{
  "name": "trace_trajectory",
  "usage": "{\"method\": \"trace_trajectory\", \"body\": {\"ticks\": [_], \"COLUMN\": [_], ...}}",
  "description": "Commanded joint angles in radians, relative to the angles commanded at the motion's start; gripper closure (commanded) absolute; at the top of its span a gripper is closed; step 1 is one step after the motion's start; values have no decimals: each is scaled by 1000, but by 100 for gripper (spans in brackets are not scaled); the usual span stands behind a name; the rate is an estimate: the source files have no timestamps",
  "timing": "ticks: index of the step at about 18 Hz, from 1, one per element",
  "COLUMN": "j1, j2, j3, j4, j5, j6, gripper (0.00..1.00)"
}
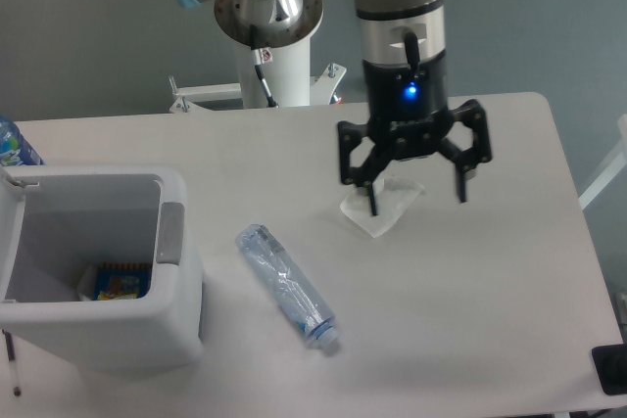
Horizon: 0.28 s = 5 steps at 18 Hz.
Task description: Open the trash can
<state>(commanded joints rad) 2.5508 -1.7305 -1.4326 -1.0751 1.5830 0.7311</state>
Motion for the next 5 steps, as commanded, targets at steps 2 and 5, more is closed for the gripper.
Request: {"method": "trace_trajectory", "body": {"ticks": [2,5], "j1": [37,89], "j2": [23,45], "j3": [-31,-60], "j4": [-11,-11], "j5": [-2,-14], "j6": [115,223], "gripper": [0,0]}}
